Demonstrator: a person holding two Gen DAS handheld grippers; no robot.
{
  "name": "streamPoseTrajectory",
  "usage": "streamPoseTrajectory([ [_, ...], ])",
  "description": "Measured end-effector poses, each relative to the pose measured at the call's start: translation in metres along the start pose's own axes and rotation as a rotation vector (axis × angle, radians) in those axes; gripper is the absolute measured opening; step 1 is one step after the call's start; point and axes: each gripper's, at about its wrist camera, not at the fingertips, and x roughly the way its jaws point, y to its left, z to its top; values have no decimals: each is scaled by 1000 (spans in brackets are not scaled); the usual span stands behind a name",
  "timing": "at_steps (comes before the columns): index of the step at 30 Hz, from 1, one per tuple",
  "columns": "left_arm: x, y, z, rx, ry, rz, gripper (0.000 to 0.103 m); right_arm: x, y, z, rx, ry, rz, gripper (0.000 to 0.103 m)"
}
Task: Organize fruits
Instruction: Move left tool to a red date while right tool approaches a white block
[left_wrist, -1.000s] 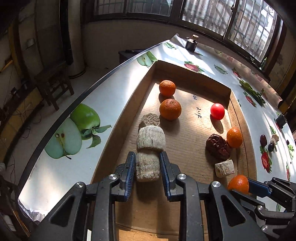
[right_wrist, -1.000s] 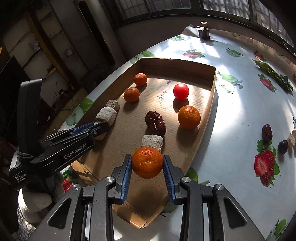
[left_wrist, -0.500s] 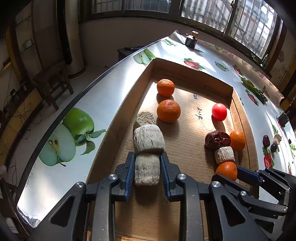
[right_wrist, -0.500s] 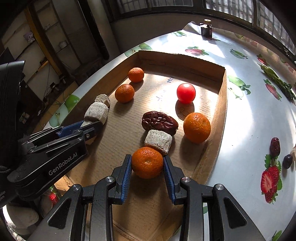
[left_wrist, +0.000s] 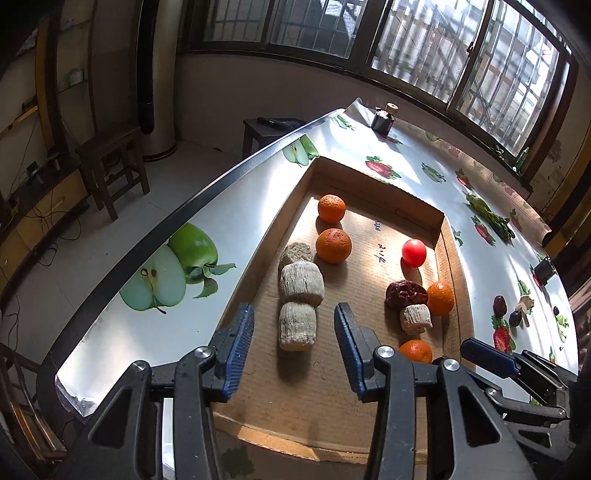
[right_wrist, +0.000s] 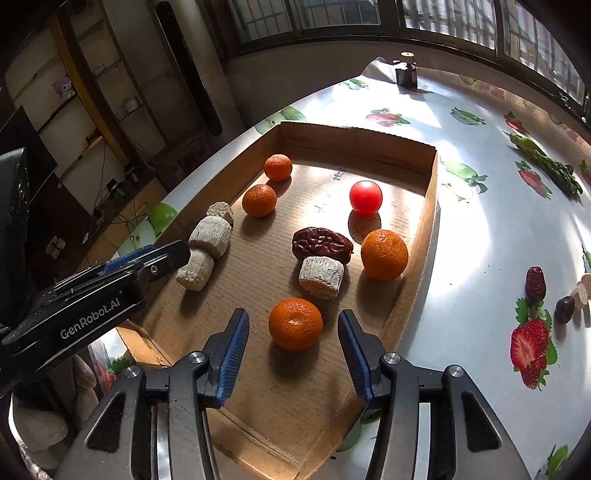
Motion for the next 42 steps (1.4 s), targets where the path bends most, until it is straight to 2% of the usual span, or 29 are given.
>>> streamPoseTrajectory([
  [4, -22, -15, -3, 39, -50, 6, 74, -36, -16, -9, 58, -27, 28, 56],
  [6, -33, -25, -5, 66, -74, -11, 78, -58, -26, -16, 68, -40, 30, 56],
  [12, -60, -52, -11, 102, -103, -99, 80, -150, -79, -28, 136, -111, -43, 60],
  [17, -74, -77, -16, 134, -121, -121, 80, -246, -133, -41, 349, -297, -17, 64],
  [19, -80, -88, -19, 157, -129, -131, 80, -278, -142, -43, 361, -385, -73, 65],
  [23, -90, -109, -25, 214, -146, -140, 80, -326, -140, -34, 284, -523, -343, 72],
  [25, -94, -116, -28, 233, -155, -139, 80, -340, -140, -25, 243, -548, -412, 73],
  [26, -95, -120, -28, 238, -157, -139, 80, -348, -144, -19, 249, -552, -420, 73],
  [27, -96, -122, -28, 241, -157, -139, 80, -354, -150, -14, 272, -555, -398, 73],
  [29, -95, -127, -28, 246, -158, -138, 80, -370, -171, -1, 371, -553, -244, 73],
  [32, -94, -129, -28, 247, -157, -137, 80, -383, -203, 19, 523, -500, -51, 73],
  [33, -93, -132, -28, 249, -154, -134, 80, -385, -208, 26, 540, -494, -35, 73],
  [36, -88, -140, -29, 267, -151, -112, 80, -387, -208, 42, 508, -471, -94, 73],
  [40, -78, -146, -29, 286, -144, -83, 80, -362, -206, 42, 462, -432, -101, 73],
  [42, -74, -148, -28, 293, -140, -70, 80, -345, -208, 39, 446, -413, -123, 79],
])
